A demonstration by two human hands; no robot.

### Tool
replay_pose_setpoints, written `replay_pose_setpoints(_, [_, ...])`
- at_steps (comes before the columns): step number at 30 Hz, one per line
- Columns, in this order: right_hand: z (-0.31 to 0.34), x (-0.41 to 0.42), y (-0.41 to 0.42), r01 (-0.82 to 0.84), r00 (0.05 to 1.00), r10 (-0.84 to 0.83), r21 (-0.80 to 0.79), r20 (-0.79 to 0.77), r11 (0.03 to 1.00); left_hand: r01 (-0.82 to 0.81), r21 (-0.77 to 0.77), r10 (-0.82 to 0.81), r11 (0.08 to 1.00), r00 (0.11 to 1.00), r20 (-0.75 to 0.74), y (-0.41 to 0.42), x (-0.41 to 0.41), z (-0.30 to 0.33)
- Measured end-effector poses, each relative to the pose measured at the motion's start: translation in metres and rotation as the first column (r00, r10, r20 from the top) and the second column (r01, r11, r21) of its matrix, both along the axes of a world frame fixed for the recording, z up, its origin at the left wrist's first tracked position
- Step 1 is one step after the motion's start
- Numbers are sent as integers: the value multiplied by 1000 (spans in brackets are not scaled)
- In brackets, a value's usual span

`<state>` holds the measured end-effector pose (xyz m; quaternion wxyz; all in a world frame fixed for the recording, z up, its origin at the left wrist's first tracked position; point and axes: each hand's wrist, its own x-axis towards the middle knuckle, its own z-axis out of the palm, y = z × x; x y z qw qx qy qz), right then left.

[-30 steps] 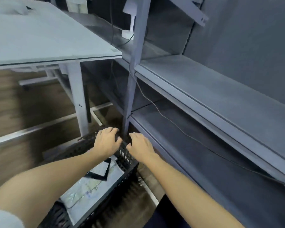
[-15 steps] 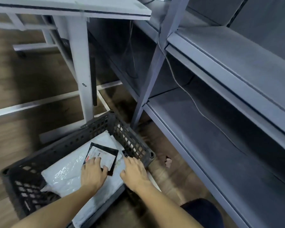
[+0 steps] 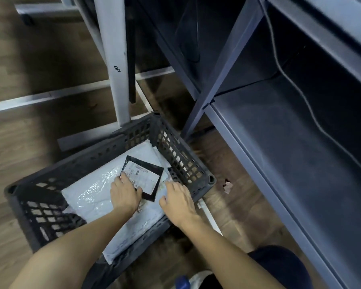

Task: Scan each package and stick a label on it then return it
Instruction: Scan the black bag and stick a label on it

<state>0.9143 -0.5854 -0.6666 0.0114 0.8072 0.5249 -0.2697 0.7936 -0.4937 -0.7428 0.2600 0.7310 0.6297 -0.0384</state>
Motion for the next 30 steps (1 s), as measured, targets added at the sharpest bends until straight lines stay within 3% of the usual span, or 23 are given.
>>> replay_pose_setpoints(4, [-2,1,-3,7,1000,-7,21,-16,1000,-77,-36,77,996,997,11,1,7,-4])
replay_pose_setpoints(9, [-1,8,-8,29,1000,-29,23,-2,999,-284,-219,286,933,958,-27,6,15,-13])
replay_pose_setpoints(16, [4,23,-19,47,999,-46,80,-14,996,-330,-239,321,913,944,-77,2,28,-22])
replay_pose_setpoints(18, [6,29,-21,69,998,-68,75,-14,995,-309,-256,325,916,946,21,-2,26,-23])
replay_pose_setpoints(23, [13,32,-21,113,994,-113,54,-10,992,-262,-366,400,893,835,379,0,15,-18])
replay_pose_setpoints(30, [50,36,-22,127,991,-130,135,17,983,-253,-305,387,918,740,551,21,-1,42])
